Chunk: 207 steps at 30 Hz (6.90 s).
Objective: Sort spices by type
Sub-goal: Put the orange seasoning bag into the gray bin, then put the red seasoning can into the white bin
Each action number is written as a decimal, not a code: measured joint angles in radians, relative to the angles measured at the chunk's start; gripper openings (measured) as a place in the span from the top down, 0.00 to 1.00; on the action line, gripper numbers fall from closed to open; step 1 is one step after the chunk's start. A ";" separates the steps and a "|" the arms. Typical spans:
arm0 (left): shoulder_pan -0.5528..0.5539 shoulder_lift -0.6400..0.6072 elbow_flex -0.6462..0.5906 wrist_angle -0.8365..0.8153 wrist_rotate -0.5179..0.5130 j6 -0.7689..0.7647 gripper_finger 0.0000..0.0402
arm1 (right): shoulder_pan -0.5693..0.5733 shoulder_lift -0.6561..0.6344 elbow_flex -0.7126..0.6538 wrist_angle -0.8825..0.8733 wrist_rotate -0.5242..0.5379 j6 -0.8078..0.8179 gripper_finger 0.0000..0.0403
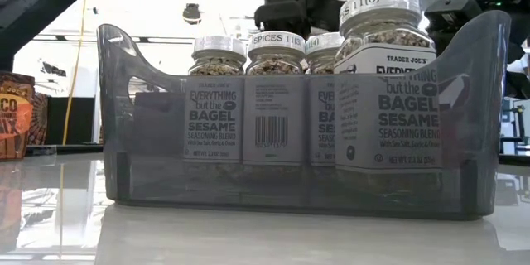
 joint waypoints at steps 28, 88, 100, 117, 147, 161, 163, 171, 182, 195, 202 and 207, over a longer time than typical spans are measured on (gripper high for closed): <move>0.009 -0.058 0.000 0.040 -0.019 -0.057 0.78 | 0.000 0.000 0.000 0.002 0.000 0.000 0.29; -0.067 -1.175 -1.340 0.883 -0.112 -0.360 0.78 | -0.070 0.000 0.000 0.024 0.019 -0.053 0.13; -0.067 -1.357 -1.440 0.800 -0.111 -0.422 0.78 | -0.130 0.000 0.000 0.040 0.014 0.029 0.06; -0.074 -1.400 -1.440 0.768 -0.090 -0.415 0.78 | -0.176 0.268 0.545 -0.529 -0.015 -0.104 0.06; -0.171 -1.826 -1.833 1.052 -0.012 -0.505 0.78 | 0.442 0.639 0.930 -0.724 -0.418 0.422 0.06; -0.171 -1.826 -1.833 1.052 0.004 -0.541 0.78 | 0.546 0.799 0.930 -0.653 -0.491 -0.209 0.06; -0.171 -1.826 -1.833 1.052 0.007 -0.553 0.78 | 0.553 0.821 0.930 -0.671 -0.491 -0.254 0.06; -0.171 -1.826 -1.833 1.052 0.007 -0.558 0.78 | 0.559 0.843 0.889 -0.687 -0.489 -0.289 0.06; -0.171 -1.826 -1.833 1.054 0.005 -0.558 0.78 | 0.601 0.843 0.795 -0.592 -0.489 -0.200 0.17; -0.171 -1.826 -1.833 1.091 -0.001 -0.558 0.78 | 0.527 0.812 0.764 -0.583 -0.452 -0.170 0.42; -0.171 -1.826 -1.833 1.091 -0.001 -0.556 0.78 | 0.437 0.629 0.764 -0.621 -0.143 -0.028 0.42; -0.171 -1.826 -1.833 1.091 -0.002 -0.523 0.78 | 0.333 0.502 0.765 -0.659 0.067 -0.038 0.42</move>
